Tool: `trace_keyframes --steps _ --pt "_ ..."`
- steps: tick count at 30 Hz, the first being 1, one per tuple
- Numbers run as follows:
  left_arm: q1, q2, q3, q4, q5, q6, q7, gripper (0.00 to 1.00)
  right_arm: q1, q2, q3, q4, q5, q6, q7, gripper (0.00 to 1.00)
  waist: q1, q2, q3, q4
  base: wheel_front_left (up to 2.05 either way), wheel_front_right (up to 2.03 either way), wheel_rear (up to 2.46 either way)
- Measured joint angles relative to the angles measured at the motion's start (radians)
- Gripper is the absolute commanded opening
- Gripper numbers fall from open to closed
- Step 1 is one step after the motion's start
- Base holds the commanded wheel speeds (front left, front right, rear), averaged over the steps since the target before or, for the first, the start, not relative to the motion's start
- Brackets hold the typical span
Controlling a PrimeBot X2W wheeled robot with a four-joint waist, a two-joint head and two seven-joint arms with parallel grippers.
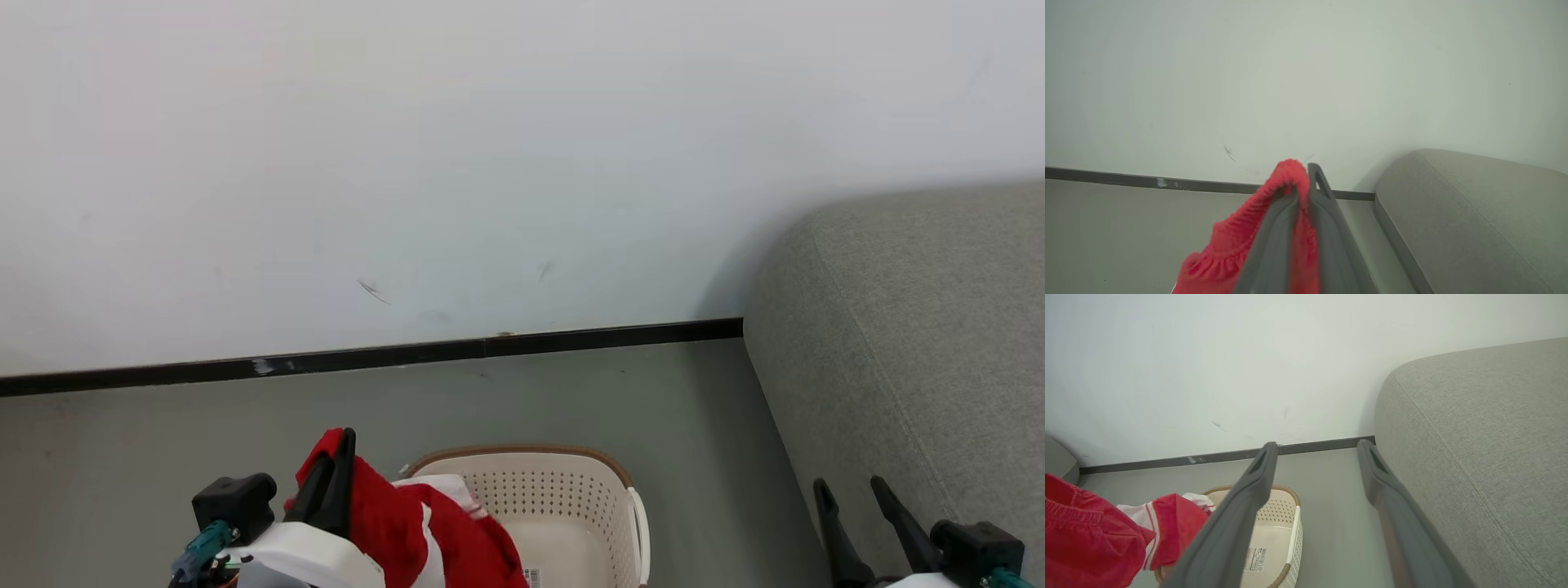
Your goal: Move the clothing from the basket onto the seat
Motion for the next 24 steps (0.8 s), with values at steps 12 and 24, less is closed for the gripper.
trace_keyframes --steps 12,24 --pt "0.028 0.011 0.002 -0.068 0.000 0.025 0.030 0.00 0.019 0.000 0.003 -0.012 0.000 0.000 0.000 1.00 0.0001 0.0000 -0.009 -0.013 0.00 0.00 0.00" --pt "0.047 0.024 -0.001 -0.122 0.000 0.042 0.053 0.00 0.028 0.002 0.006 -0.022 0.000 0.000 0.000 1.00 0.0000 0.0001 -0.008 -0.018 0.00 0.00 0.00"
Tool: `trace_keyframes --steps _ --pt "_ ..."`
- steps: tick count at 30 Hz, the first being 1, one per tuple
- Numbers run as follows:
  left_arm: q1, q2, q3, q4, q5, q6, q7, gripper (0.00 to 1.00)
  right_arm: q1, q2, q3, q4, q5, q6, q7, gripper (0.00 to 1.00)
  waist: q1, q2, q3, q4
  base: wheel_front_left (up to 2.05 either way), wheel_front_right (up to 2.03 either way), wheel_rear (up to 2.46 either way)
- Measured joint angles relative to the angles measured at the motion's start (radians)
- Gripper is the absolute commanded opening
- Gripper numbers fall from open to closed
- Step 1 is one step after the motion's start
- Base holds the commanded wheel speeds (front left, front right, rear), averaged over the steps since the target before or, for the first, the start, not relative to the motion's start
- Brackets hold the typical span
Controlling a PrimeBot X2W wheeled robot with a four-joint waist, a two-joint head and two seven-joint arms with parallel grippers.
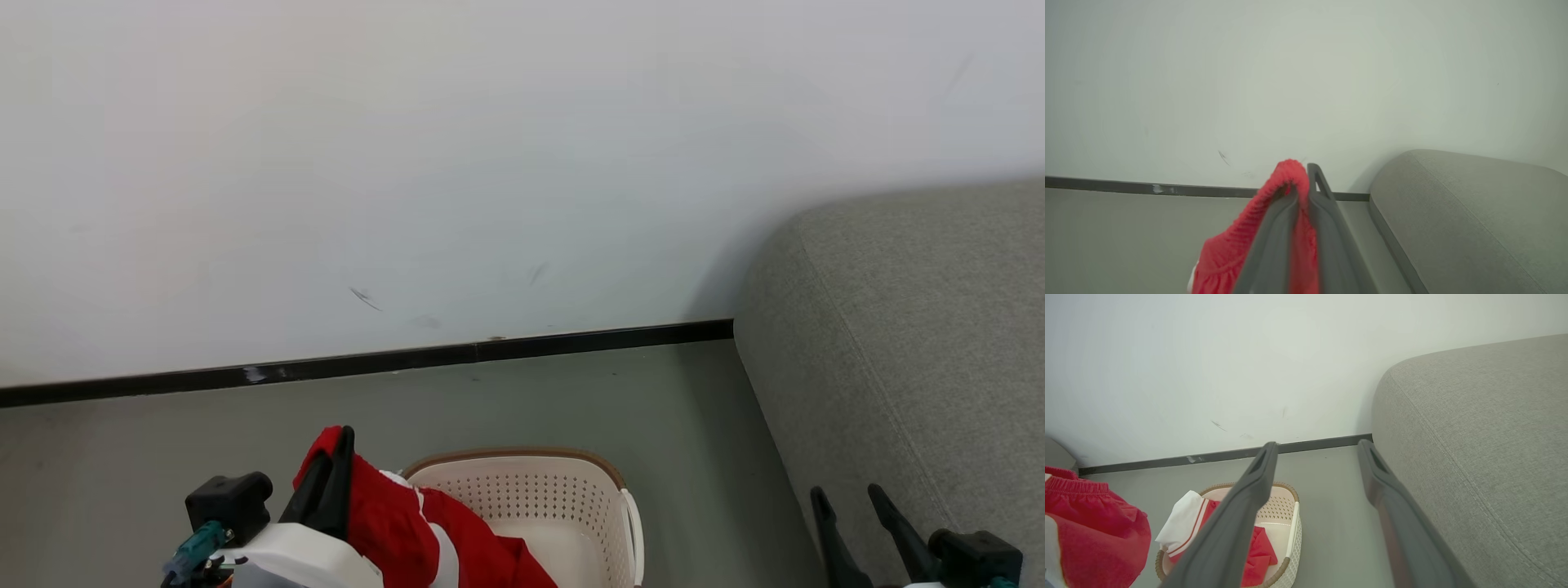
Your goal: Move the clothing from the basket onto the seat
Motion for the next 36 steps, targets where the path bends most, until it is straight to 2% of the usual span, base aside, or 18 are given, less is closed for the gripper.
trace_keyframes --steps 15,21,36 --pt "0.001 0.008 -0.023 -0.068 0.002 0.009 0.040 0.00 -0.005 0.000 0.052 -0.018 -0.002 0.000 0.000 1.00 0.0000 0.0000 0.008 0.013 0.00 0.00 0.00" --pt "-0.001 0.010 -0.048 -0.096 0.011 0.008 0.053 0.00 -0.046 -0.001 0.141 -0.032 -0.011 0.000 0.000 1.00 0.0000 0.0000 0.015 0.017 0.00 0.00 0.00" --pt "-0.091 -0.010 -0.128 -0.121 0.020 -0.015 0.099 0.00 -0.160 -0.010 0.438 -0.029 -0.011 0.000 0.000 1.00 0.0000 0.0000 0.026 0.028 0.00 0.00 0.00"
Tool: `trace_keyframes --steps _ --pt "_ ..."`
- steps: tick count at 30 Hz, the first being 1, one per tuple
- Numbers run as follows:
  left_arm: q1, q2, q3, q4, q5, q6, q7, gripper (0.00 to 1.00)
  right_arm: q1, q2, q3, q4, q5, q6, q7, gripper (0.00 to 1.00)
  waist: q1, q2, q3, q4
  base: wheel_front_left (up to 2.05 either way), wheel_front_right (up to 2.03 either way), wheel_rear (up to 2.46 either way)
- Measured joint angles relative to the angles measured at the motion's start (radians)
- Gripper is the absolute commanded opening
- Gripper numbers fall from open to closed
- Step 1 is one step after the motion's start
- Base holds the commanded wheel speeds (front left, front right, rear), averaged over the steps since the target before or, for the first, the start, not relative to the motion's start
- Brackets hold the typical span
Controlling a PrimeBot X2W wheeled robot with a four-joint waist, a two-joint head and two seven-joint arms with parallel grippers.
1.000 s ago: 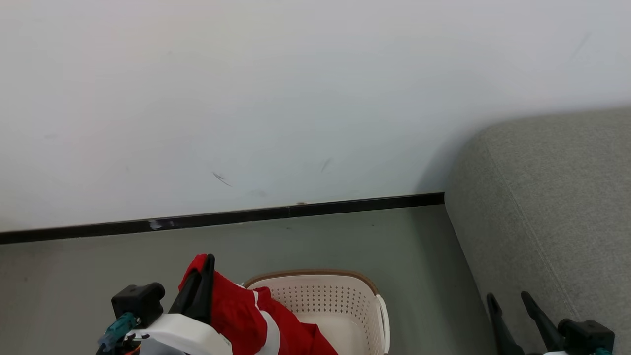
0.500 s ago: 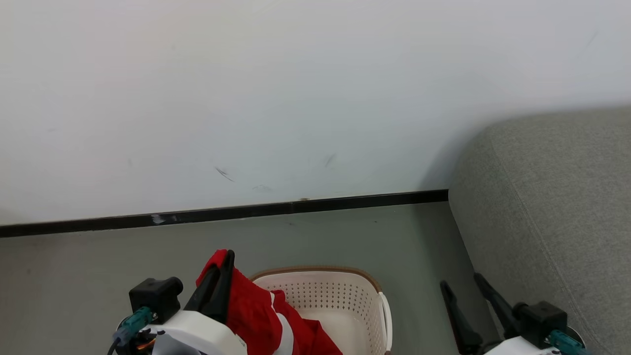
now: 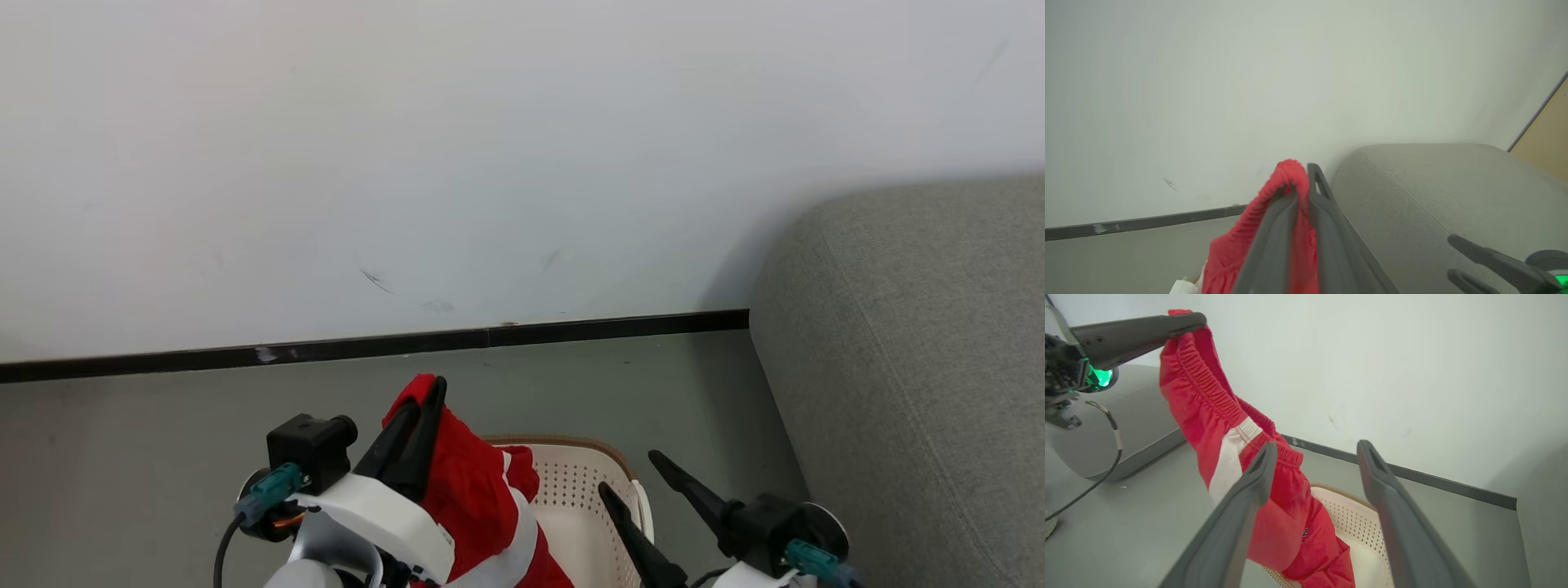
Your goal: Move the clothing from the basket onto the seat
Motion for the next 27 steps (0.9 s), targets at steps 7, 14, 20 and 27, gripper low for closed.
trace_keyframes --steps 7,14,20,27 --pt "-0.047 -0.011 -0.036 -0.006 0.001 -0.012 0.015 0.00 -0.062 -0.006 0.140 0.019 0.000 0.000 0.000 1.00 0.0000 0.0000 0.006 0.001 0.00 0.00 0.00" --pt "-0.097 -0.017 -0.067 -0.014 0.001 -0.017 0.023 0.00 -0.127 -0.009 0.213 0.042 0.000 0.000 0.000 1.00 0.0001 0.0000 0.010 -0.002 0.00 0.00 0.00" --pt "-0.123 -0.021 -0.084 -0.025 0.001 -0.021 0.024 0.00 -0.154 -0.016 0.217 0.058 0.001 0.000 0.000 1.00 0.0001 0.0000 0.012 -0.004 0.00 0.00 0.00" --pt "-0.135 -0.023 -0.126 -0.039 -0.003 -0.030 0.040 0.00 -0.174 -0.035 0.217 0.075 0.003 0.000 0.000 1.00 0.0000 0.0000 0.010 -0.005 0.00 0.00 0.00"
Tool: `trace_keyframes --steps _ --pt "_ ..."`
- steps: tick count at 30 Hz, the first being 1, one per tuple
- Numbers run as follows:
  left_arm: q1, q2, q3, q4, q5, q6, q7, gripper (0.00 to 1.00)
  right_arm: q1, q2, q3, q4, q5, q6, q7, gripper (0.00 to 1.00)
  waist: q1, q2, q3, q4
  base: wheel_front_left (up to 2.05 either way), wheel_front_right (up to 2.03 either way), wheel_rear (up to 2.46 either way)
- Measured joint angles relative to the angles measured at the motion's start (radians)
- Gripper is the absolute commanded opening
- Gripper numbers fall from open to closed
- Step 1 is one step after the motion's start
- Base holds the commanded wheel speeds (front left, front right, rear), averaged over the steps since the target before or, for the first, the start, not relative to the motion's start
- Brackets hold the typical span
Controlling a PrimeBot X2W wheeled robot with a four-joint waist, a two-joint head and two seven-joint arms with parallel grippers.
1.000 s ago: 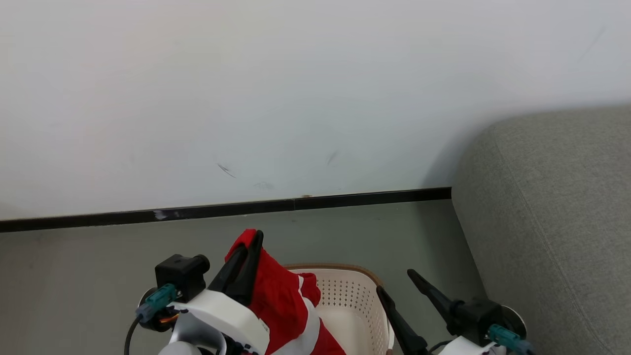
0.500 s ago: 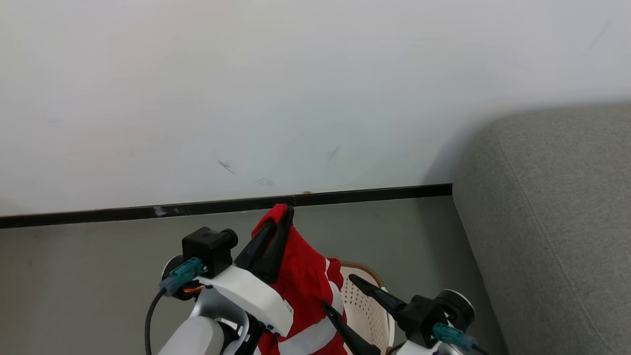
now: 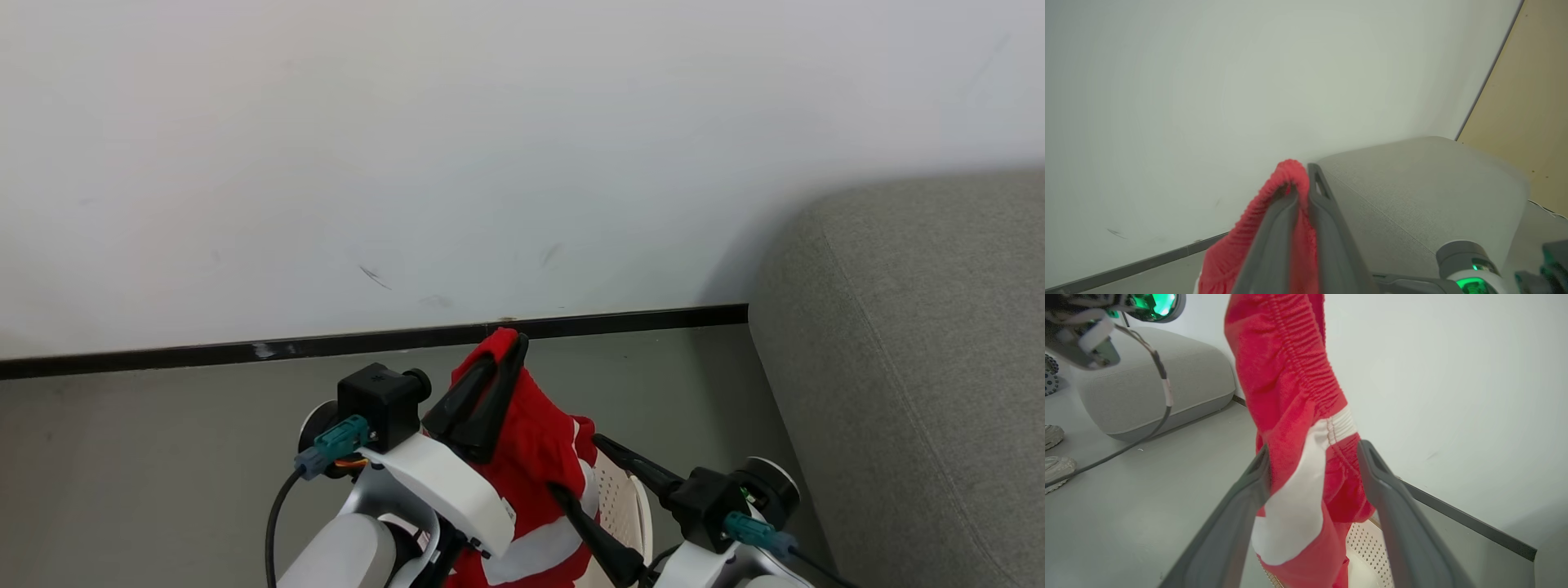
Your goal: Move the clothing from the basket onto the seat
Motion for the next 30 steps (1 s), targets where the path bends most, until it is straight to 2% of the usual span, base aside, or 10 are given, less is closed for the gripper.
trace_keyframes --steps 5,7,8,9,10,15,17,19,20,30 --pt "-0.001 -0.004 -0.041 -0.016 -0.026 -0.009 0.013 0.00 -0.018 -0.011 -0.001 0.009 0.005 0.000 0.000 1.00 0.0000 0.0000 -0.004 -0.002 0.00 0.00 0.00" --pt "-0.001 -0.004 -0.052 -0.026 -0.036 -0.009 0.019 0.00 -0.018 -0.012 -0.002 0.020 0.009 0.000 0.000 0.47 0.0000 0.0000 -0.006 -0.002 0.00 0.00 0.00" --pt "-0.001 -0.004 -0.055 -0.030 -0.037 -0.009 0.019 0.00 -0.018 -0.013 -0.003 0.023 0.011 0.000 0.000 0.34 0.0000 0.0000 -0.006 -0.002 0.00 0.00 0.00" --pt "-0.001 -0.004 -0.057 -0.034 -0.041 -0.009 0.020 0.00 -0.018 -0.014 -0.003 0.026 0.011 0.000 0.000 0.09 0.0000 0.0000 -0.006 -0.002 0.00 0.00 0.00" --pt "-0.001 -0.004 -0.058 -0.036 -0.046 -0.009 0.020 0.00 -0.018 -0.014 -0.002 0.030 0.013 0.000 0.000 0.00 0.0000 0.0000 -0.006 -0.001 0.00 0.00 0.00" --pt "-0.001 -0.004 -0.059 -0.039 -0.064 -0.008 0.020 0.00 -0.018 -0.013 0.004 0.042 0.029 0.000 0.000 0.00 0.0000 0.0000 -0.006 0.000 0.00 0.00 0.00" --pt "-0.001 -0.004 -0.056 -0.037 -0.068 -0.006 0.020 0.38 -0.018 -0.012 0.008 0.043 0.040 0.000 0.000 0.00 0.0000 0.0000 -0.006 0.000 0.00 0.00 0.00" --pt "-0.001 -0.004 -0.052 -0.031 -0.070 0.002 0.020 0.96 -0.018 -0.012 0.010 0.044 0.052 0.000 0.000 0.00 0.0000 0.0000 -0.006 0.000 0.00 0.00 0.00" --pt "-0.001 -0.004 -0.050 -0.026 -0.070 0.003 0.020 1.00 -0.018 -0.012 0.009 0.043 0.058 0.000 0.000 0.00 0.0000 0.0000 -0.006 -0.001 0.00 0.00 0.00" --pt "0.046 -0.002 -0.052 0.035 -0.081 0.021 0.045 1.00 0.019 0.002 -0.065 0.042 0.212 0.000 0.000 0.00 0.0000 0.0000 -0.011 -0.011 0.00 0.00 0.00"
